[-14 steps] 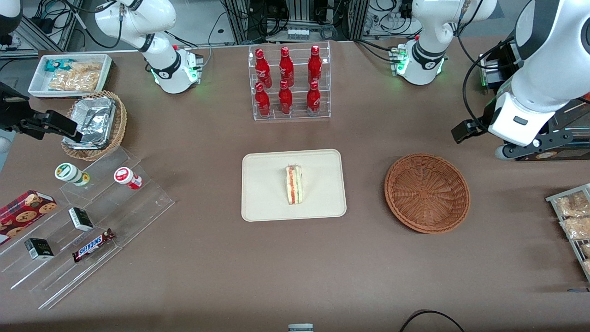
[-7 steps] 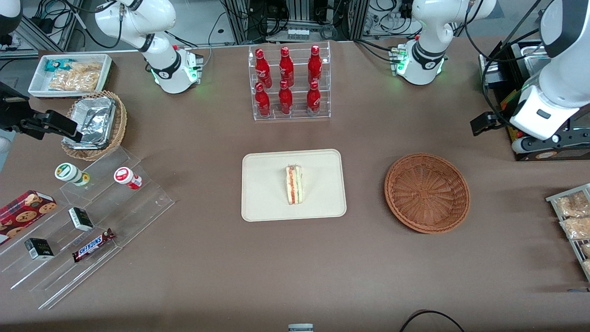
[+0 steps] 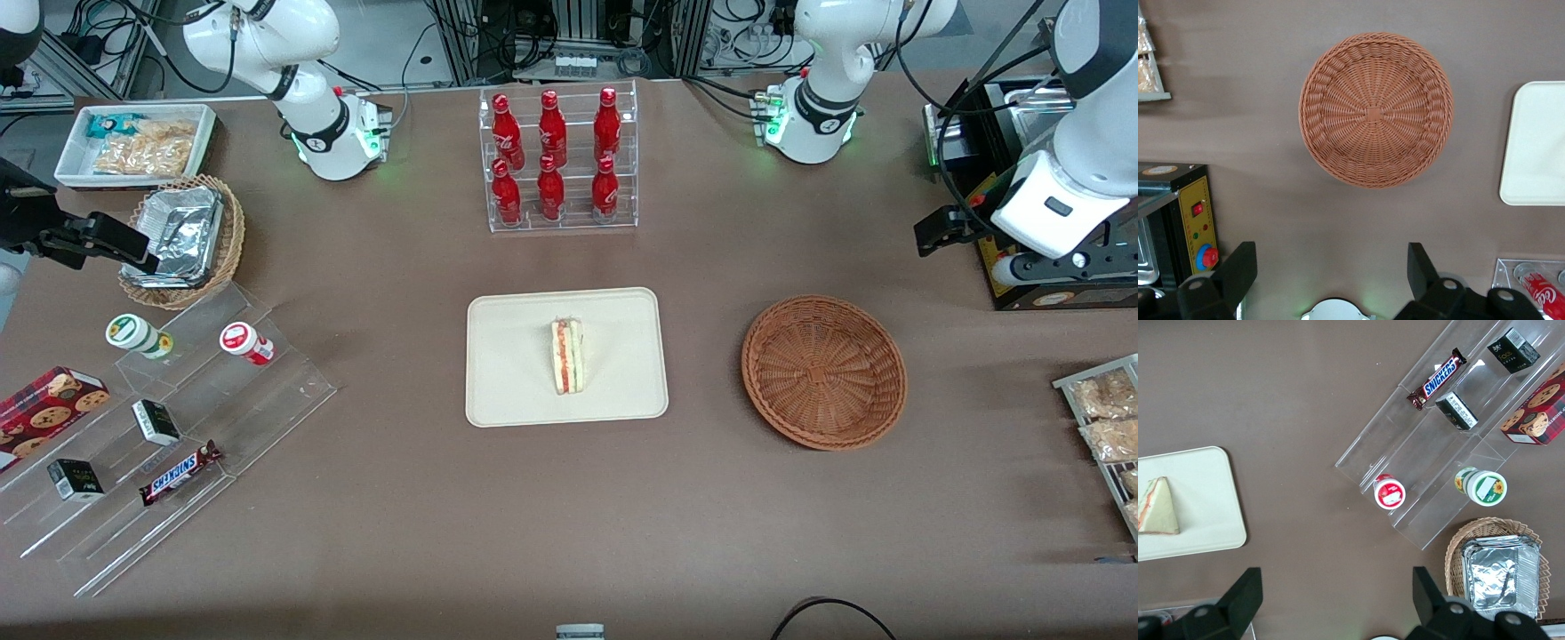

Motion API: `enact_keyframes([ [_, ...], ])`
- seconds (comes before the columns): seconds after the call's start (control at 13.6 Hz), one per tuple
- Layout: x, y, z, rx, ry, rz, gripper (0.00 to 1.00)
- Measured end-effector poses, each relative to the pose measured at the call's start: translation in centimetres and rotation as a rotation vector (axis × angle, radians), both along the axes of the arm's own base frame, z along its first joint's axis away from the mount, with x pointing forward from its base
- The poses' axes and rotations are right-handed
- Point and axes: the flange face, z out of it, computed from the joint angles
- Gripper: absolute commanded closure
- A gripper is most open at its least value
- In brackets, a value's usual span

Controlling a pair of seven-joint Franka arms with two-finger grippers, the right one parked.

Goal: Place sandwich from basket to tray

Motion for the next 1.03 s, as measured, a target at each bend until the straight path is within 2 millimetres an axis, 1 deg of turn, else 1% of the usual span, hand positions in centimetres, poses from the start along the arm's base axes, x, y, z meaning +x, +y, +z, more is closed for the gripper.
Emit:
enact_keyframes([
  [0.22, -0.3, 1.0, 0.8, -0.024, -0.015, -0.004, 0.0],
  [0.51, -0.4, 1.3, 2.2, -0.038, -0.043, 0.005, 0.0],
  [1.03, -0.4, 1.4, 2.3, -0.036, -0.044, 0.008, 0.0],
])
